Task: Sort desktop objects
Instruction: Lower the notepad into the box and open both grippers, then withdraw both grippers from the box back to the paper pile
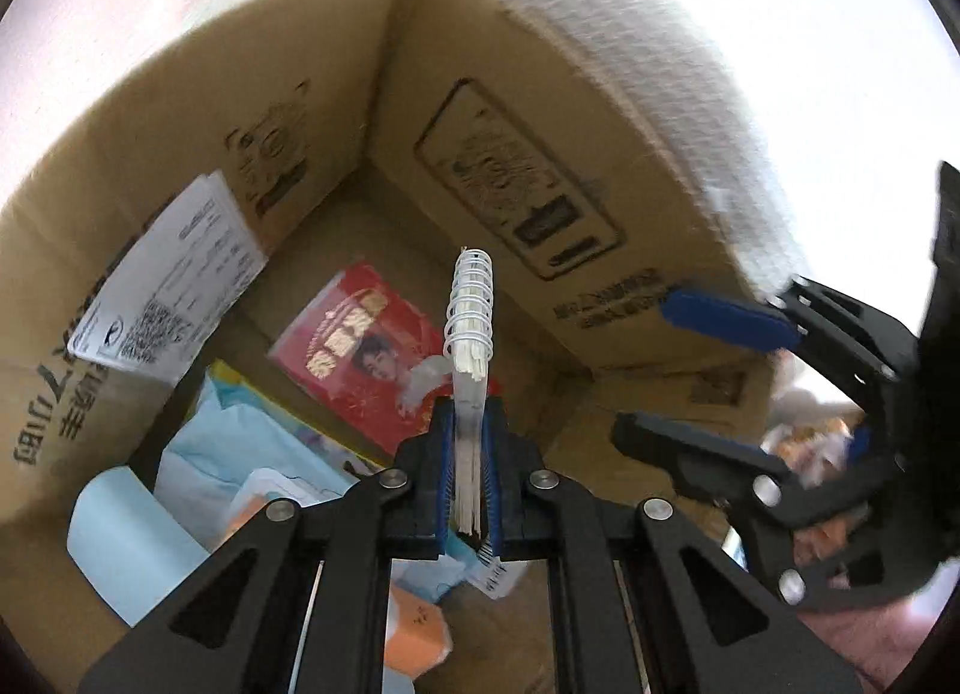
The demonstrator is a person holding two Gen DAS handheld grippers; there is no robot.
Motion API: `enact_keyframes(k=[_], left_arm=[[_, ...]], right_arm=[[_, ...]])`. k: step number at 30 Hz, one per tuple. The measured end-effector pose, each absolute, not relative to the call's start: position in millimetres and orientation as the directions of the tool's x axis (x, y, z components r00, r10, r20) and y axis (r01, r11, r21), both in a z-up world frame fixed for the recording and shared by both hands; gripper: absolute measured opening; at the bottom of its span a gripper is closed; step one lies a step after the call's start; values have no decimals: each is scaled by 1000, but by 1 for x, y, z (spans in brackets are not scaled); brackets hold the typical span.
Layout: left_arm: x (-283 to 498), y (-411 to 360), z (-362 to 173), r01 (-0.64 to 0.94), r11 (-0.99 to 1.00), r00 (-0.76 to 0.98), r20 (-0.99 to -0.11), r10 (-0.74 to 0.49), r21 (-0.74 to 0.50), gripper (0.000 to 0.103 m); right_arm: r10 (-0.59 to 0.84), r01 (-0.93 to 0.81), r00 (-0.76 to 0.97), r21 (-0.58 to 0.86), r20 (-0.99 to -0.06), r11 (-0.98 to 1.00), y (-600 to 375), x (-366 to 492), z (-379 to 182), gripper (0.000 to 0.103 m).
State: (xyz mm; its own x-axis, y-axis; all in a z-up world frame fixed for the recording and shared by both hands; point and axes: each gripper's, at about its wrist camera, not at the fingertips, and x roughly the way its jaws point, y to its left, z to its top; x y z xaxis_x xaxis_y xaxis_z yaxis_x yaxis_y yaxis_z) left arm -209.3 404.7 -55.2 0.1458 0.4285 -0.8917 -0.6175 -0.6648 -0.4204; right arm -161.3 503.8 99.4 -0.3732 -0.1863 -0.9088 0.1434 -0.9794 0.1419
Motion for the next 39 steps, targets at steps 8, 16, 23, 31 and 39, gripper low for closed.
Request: enact_keyframes(k=[8,16,23,31,39], left_arm=[[-206,405,-64,-586,-721,129,-921,369,-371,10],[-218,403,-87,-535,-811,101,-970,219,-239,21],[-222,399,-80,-516,-822,94,-970,225,-241,21],[-204,387,-58,-517,-804,66,-950,305,-294,47],[-202,374,-36,-524,-805,-17,-941,337,-279,53]], right_arm=[[-160,163,-315,112,-935,-980,490,-168,82,54],[-148,185,-311,93,-939,-978,480,-175,84,54],[-137,168,-302,88,-943,-982,484,-176,82,54],[-137,179,-281,89,-950,-980,477,-173,79,54],[-122,178,-296,71,-947,-981,465,-169,88,54]])
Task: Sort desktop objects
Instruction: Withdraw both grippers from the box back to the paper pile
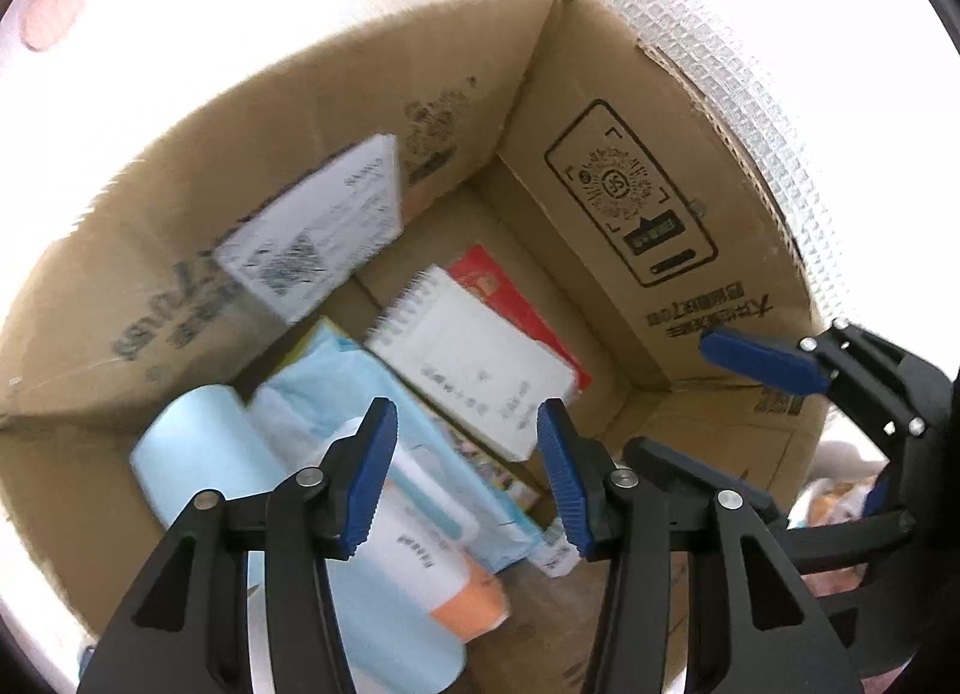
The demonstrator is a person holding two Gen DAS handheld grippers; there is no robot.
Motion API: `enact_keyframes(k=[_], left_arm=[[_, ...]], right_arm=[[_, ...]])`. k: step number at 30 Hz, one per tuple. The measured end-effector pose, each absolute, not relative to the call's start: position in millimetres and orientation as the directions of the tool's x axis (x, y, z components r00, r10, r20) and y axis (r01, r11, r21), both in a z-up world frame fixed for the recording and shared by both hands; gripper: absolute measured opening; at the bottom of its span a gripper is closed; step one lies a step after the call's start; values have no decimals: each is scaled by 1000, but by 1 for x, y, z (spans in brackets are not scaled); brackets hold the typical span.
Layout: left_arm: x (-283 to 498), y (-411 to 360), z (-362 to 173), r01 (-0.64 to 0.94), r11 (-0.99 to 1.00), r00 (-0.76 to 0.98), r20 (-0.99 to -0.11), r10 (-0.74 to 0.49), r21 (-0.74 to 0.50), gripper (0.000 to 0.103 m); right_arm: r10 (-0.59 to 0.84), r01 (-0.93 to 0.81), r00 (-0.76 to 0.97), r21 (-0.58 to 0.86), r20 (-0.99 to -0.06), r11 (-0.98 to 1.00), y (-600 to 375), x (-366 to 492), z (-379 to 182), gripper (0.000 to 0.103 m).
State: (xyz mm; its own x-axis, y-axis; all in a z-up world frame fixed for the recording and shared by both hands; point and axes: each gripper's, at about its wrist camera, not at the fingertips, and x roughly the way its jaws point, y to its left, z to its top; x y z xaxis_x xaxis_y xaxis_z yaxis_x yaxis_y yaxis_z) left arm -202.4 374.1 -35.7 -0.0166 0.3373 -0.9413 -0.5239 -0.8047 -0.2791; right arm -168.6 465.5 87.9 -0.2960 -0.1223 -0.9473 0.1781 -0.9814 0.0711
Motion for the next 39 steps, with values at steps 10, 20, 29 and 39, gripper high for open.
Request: enact_keyframes(k=[10,20,29,39], left_arm=[[-165,327,-29,-514,-796,-109,-896,431,-320,53],[-157,227,17,-430,-796,-193,-818,542,-425,55],[-130,92,24,-224,-766,-351,-684,640,-602,55],[-70,-23,-3,-51,-841,-532,-698,479,-538,55]], right_arm=[[-43,222,-323,-32,-945,-975,429,-162,105,55],[-39,321,-392,-97,-919,-942,348,-154,143,55],[-102,432,-503,-148,-858,-890,245,-139,176,56],[-255,659,-408,-89,-877,-747,125,-125,131,56]])
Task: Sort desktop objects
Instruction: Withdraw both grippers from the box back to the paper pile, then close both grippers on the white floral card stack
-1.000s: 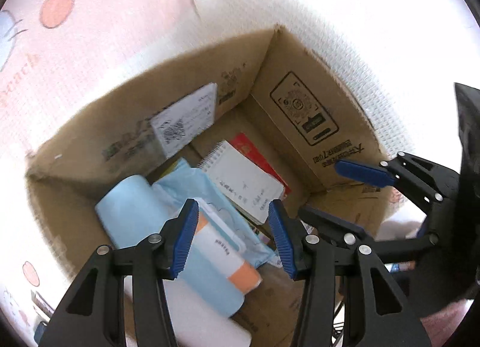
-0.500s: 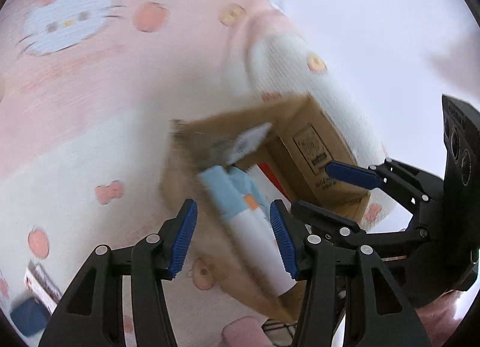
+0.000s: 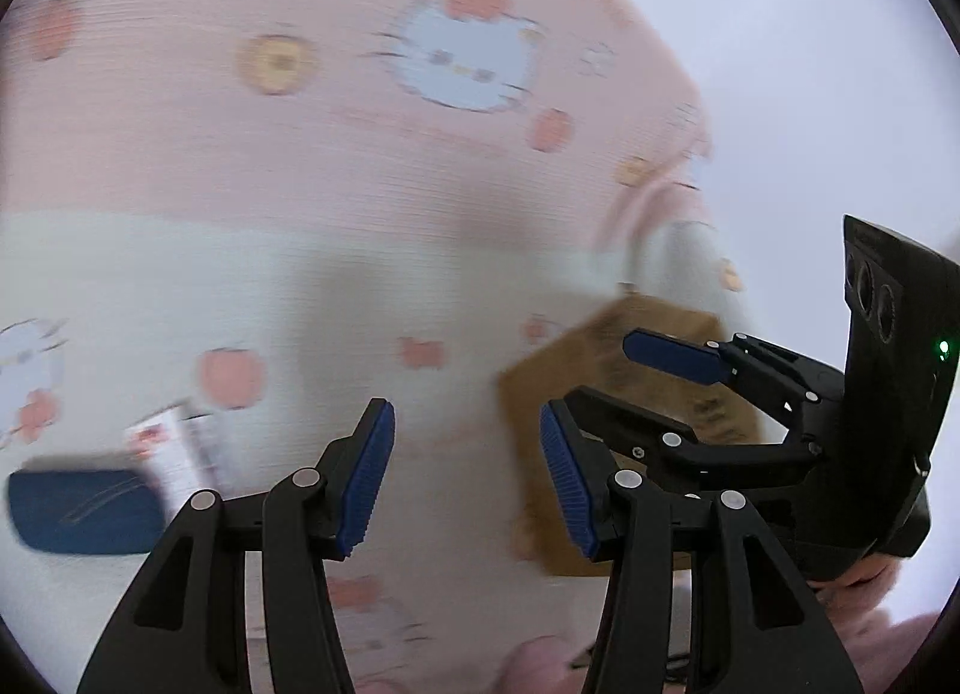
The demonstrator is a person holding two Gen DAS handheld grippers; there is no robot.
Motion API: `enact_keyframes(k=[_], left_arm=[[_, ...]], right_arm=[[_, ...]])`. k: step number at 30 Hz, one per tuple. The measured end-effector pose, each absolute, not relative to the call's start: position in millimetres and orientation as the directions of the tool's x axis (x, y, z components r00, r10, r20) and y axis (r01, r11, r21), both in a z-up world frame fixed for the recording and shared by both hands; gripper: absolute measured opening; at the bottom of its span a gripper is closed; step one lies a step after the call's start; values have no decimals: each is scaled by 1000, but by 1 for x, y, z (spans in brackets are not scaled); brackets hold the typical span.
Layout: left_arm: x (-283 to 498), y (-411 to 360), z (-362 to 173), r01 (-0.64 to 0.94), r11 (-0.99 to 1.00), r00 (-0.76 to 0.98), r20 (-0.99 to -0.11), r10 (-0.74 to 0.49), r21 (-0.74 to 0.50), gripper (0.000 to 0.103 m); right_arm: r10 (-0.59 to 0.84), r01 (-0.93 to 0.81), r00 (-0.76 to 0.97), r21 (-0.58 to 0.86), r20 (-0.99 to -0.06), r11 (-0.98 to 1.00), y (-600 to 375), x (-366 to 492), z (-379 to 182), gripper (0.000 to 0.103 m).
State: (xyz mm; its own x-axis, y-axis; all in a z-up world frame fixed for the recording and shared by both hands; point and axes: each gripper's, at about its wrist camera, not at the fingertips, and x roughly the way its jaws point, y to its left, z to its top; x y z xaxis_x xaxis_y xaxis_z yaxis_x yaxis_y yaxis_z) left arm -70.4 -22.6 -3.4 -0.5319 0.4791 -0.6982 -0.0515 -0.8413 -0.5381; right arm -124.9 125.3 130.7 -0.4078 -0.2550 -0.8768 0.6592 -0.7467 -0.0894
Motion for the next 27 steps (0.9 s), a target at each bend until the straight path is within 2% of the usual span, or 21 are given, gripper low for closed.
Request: enact_keyframes(k=[8,10,15,18,20,22,25,27], left_arm=[[-35,-75,-52,105,-856,-547,-749,374,-505,55],[-28,-79,-65,131,-858,-535,-764,361,-497,55],[-17,-88,-91,184,-816,-531,-754,387,-548,55],[-9,-88,-101,199,-825,-544,-760,356,-529,55],[-4,-87,-108,202,-832,-548,-764,342,-517,55],[-2,-88,-114,213,-832,-559,-762,327,-513,55],[-1,-92,-126,255,-839,-558,-782,278,-480,54],[-3,-96,-136,288,-844,-529,-810,255,-453,42]], right_arm=[[-349,742,-235,64,-907,-668,80,-116,65,56],[-382,718,-193,135,-904,-683,83,-117,51,56],[-538,573,-15,434,-843,-695,95,-121,17,56],[-589,529,-5,498,-808,-688,95,-119,5,56],[-614,522,-14,518,-789,-678,93,-119,0,52],[-639,523,-15,539,-769,-660,90,-119,-5,41],[-666,523,17,575,-745,-630,80,-119,-17,41],[-716,545,51,620,-696,-565,74,-117,-25,41]])
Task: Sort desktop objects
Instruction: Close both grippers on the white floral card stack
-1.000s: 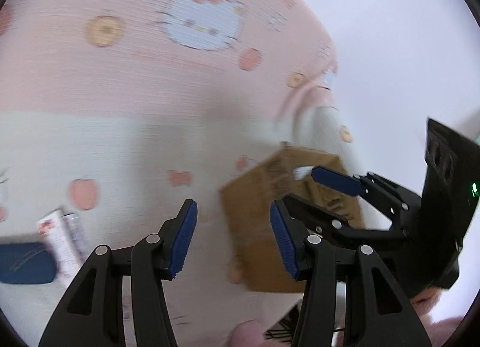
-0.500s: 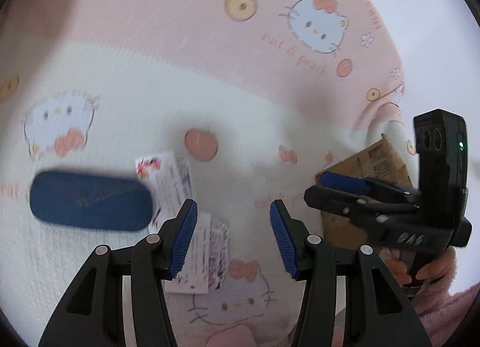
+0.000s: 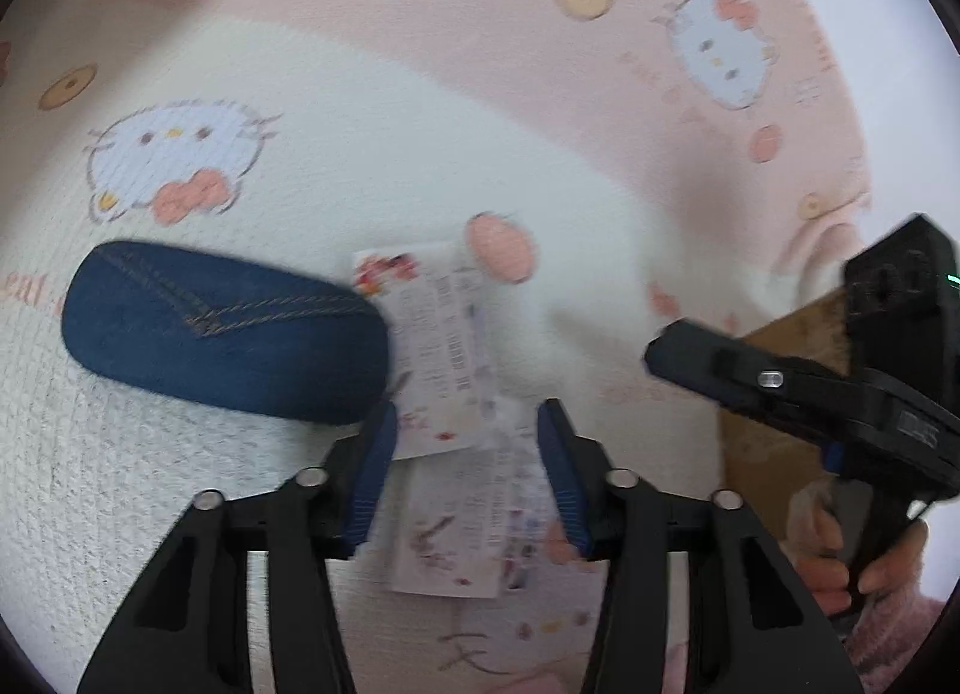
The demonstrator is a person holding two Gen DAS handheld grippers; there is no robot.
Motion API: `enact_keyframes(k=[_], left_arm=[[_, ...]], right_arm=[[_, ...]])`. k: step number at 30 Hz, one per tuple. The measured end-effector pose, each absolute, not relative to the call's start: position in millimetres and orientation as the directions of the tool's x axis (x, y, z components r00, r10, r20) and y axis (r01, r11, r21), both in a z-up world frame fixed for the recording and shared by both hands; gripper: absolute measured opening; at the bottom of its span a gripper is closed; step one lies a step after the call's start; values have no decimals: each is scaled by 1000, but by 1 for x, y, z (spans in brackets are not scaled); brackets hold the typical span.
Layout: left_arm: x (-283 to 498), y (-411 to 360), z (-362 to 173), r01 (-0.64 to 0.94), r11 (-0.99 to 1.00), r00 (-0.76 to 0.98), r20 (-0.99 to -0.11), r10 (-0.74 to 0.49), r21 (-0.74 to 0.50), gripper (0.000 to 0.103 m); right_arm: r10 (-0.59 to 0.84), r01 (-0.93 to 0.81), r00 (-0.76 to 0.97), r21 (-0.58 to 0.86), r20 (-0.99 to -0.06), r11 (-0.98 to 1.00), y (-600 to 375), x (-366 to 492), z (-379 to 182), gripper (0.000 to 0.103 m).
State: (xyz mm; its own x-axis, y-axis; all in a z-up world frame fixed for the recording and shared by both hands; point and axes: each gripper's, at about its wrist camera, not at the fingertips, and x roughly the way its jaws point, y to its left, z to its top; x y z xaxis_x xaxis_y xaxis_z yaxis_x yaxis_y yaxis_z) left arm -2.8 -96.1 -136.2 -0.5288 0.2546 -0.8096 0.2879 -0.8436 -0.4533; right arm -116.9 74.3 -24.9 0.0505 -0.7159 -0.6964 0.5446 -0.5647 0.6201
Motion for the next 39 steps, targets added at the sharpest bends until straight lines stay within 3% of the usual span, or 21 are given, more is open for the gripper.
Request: enact_keyframes(k=[4,8,12,19,23,26,30,35,39], left_arm=[[1,-106,-153,320,-808,-517,-806,289,-495,41],[9,-118,-163,358,-744,-554,-770,317,-564,31],[3,-117,-162,353,-777,-549,-788,278,-521,21],[-16,-127,-166,361,-771,-564,-781,268,-525,16],[-24,-137,-172,389,-724,-576,-764,292,-570,16],[-20,-137,-176,454,-706,-533,-801,274,-544,17],[8,-143,-180,506,-623,-558,-777,291,-596,37],[11,-148,-189,497,-561,-585,-733,346,-662,37],[3,-144,-189,497,-589,-578,-749,323,-637,36]], right_arm=[[-684,563,48,585,-728,-583,63,-116,-49,41],[-682,523,99,621,-725,-584,57,-119,-77,41],[-685,480,117,644,-719,-595,55,-122,-97,41],[-727,430,105,690,-678,-582,50,-129,-108,38],[-728,438,92,684,-679,-583,42,-132,-106,23],[-703,471,58,640,-709,-607,37,-132,-107,14],[-693,459,54,634,-719,-622,37,-133,-112,11],[-680,484,65,619,-730,-618,33,-132,-110,11],[-663,526,62,589,-746,-614,26,-125,-104,11]])
